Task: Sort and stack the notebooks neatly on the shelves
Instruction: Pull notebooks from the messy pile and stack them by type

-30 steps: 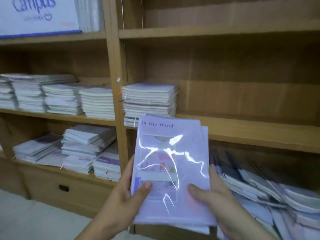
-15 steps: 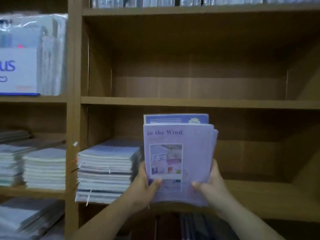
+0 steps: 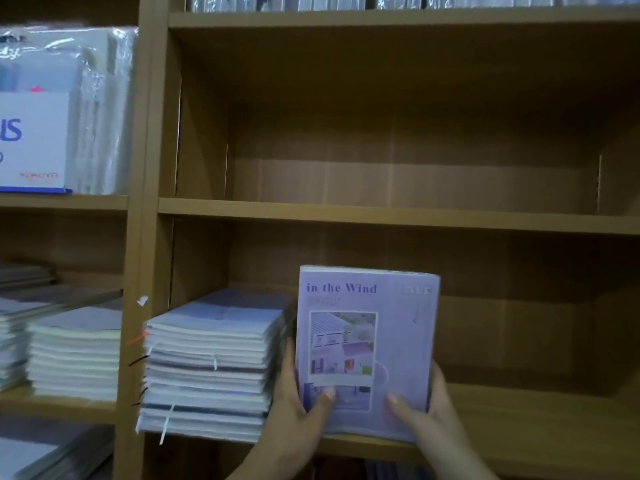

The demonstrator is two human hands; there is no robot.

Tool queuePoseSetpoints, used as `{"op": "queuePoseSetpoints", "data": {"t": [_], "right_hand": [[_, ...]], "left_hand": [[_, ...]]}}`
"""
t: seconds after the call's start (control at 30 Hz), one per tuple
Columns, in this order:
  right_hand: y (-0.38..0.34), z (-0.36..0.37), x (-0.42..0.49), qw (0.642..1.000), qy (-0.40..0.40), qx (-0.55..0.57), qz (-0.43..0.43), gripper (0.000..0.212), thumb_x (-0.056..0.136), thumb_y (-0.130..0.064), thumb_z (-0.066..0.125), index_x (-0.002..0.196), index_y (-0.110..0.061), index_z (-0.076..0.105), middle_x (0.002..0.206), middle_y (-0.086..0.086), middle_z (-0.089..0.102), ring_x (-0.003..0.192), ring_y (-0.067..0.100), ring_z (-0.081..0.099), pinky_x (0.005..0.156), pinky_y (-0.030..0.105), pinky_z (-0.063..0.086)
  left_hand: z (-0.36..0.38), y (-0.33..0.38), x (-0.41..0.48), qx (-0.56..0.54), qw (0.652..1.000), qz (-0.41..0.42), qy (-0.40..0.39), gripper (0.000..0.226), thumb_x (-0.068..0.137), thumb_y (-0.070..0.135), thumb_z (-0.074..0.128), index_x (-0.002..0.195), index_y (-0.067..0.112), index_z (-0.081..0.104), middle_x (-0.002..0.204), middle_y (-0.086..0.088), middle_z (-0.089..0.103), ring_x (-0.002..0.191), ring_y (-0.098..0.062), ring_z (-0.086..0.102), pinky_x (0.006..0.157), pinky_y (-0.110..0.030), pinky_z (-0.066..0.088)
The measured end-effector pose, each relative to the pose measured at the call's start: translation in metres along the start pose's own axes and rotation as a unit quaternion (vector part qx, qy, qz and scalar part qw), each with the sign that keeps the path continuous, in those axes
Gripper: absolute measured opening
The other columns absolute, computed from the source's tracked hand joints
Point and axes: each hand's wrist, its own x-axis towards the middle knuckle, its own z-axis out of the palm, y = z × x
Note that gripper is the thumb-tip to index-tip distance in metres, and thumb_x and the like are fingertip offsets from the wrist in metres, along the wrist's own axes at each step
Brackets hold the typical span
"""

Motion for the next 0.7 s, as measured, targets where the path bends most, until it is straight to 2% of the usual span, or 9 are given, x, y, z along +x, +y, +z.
{"op": "queuePoseSetpoints", "data": {"t": [0.1, 0.2, 0.27, 0.3, 0.4, 0.5, 0.57, 0.6, 0.7], "right_hand": [[0.010, 0.008, -0.005, 0.998, 0.026, -0.022, -0.054, 0.080, 0.085, -0.001, 0.077, 0.144, -0.040, 0.041, 0.123, -0.013, 0.071, 0.112, 0.007, 0.068, 0.093, 0.036, 0.055], [0.011, 0.014, -0.007, 0.996, 0.042, -0.044, -0.064, 0.070, 0.090, -0.002, 0.072, 0.142, -0.038, 0.041, 0.122, -0.015, 0.069, 0.109, -0.001, 0.066, 0.083, 0.020, 0.052], [0.010, 0.017, -0.006, 0.993, 0.039, -0.078, -0.074, 0.070, 0.094, -0.010, 0.068, 0.150, -0.033, 0.032, 0.132, -0.016, 0.059, 0.113, -0.002, 0.062, 0.085, 0.013, 0.047], [0.012, 0.017, -0.007, 0.991, 0.039, -0.099, -0.075, 0.071, 0.097, -0.014, 0.065, 0.154, -0.030, 0.026, 0.136, -0.015, 0.054, 0.118, 0.001, 0.059, 0.088, 0.012, 0.045], [0.011, 0.021, -0.013, 0.985, 0.036, -0.139, -0.092, 0.076, 0.100, -0.021, 0.060, 0.160, -0.028, 0.014, 0.146, -0.012, 0.046, 0.129, 0.007, 0.049, 0.102, 0.025, 0.042], [0.012, 0.022, -0.023, 0.984, 0.068, -0.131, -0.102, 0.074, 0.098, -0.017, 0.062, 0.158, -0.025, 0.020, 0.150, -0.006, 0.044, 0.135, 0.014, 0.047, 0.113, 0.040, 0.040], [0.008, 0.025, -0.032, 0.982, 0.087, -0.126, -0.111, 0.076, 0.097, -0.012, 0.064, 0.158, -0.024, 0.021, 0.149, -0.008, 0.043, 0.135, 0.013, 0.046, 0.114, 0.038, 0.039], [0.004, 0.026, -0.038, 0.981, 0.089, -0.129, -0.118, 0.080, 0.097, -0.012, 0.064, 0.160, -0.027, 0.016, 0.148, -0.013, 0.042, 0.133, 0.010, 0.046, 0.112, 0.034, 0.039], [-0.016, 0.032, -0.055, 0.973, 0.068, -0.159, -0.154, 0.093, 0.098, -0.023, 0.062, 0.156, -0.053, -0.005, 0.141, -0.039, 0.036, 0.122, 0.001, 0.049, 0.100, 0.028, 0.042]], "left_hand": [[0.014, -0.001, -0.008, -0.002, 0.999, -0.001, 0.036, 0.081, 0.097, 0.022, 0.066, 0.157, 0.041, 0.014, 0.148, 0.025, 0.046, 0.131, 0.012, 0.046, 0.099, -0.005, 0.042], [0.017, -0.002, -0.006, 0.013, 0.999, -0.031, 0.037, 0.077, 0.096, 0.026, 0.068, 0.151, 0.043, 0.018, 0.140, 0.025, 0.049, 0.121, 0.018, 0.050, 0.088, -0.003, 0.045], [0.016, -0.004, -0.005, 0.049, 0.997, -0.048, 0.024, 0.080, 0.097, 0.035, 0.064, 0.154, 0.045, 0.009, 0.145, 0.027, 0.044, 0.127, 0.014, 0.048, 0.096, -0.009, 0.043], [0.016, -0.005, -0.007, 0.072, 0.995, -0.061, 0.014, 0.084, 0.097, 0.037, 0.061, 0.157, 0.044, 0.002, 0.150, 0.024, 0.040, 0.134, 0.006, 0.045, 0.103, -0.016, 0.040], [0.012, 0.000, -0.013, 0.117, 0.991, -0.063, -0.018, 0.089, 0.102, 0.015, 0.052, 0.161, 0.032, -0.013, 0.161, 0.018, 0.021, 0.145, -0.004, 0.027, 0.115, -0.021, 0.023], [0.008, 0.012, -0.023, 0.132, 0.991, -0.034, -0.013, 0.086, 0.101, 0.005, 0.051, 0.162, 0.028, -0.006, 0.165, 0.013, 0.020, 0.151, -0.004, 0.021, 0.125, -0.028, 0.018], [0.002, 0.018, -0.031, 0.137, 0.990, -0.017, -0.003, 0.086, 0.101, 0.007, 0.052, 0.162, 0.032, -0.002, 0.165, 0.014, 0.021, 0.152, -0.002, 0.021, 0.127, -0.036, 0.019], [-0.001, 0.024, -0.034, 0.143, 0.990, -0.016, -0.005, 0.086, 0.102, 0.011, 0.052, 0.162, 0.036, -0.004, 0.165, 0.018, 0.021, 0.150, 0.001, 0.021, 0.127, -0.034, 0.020], [-0.018, 0.046, -0.045, 0.166, 0.986, -0.006, -0.020, 0.087, 0.105, 0.025, 0.050, 0.156, 0.049, -0.015, 0.158, 0.032, 0.019, 0.142, 0.010, 0.024, 0.117, -0.015, 0.021]]}}
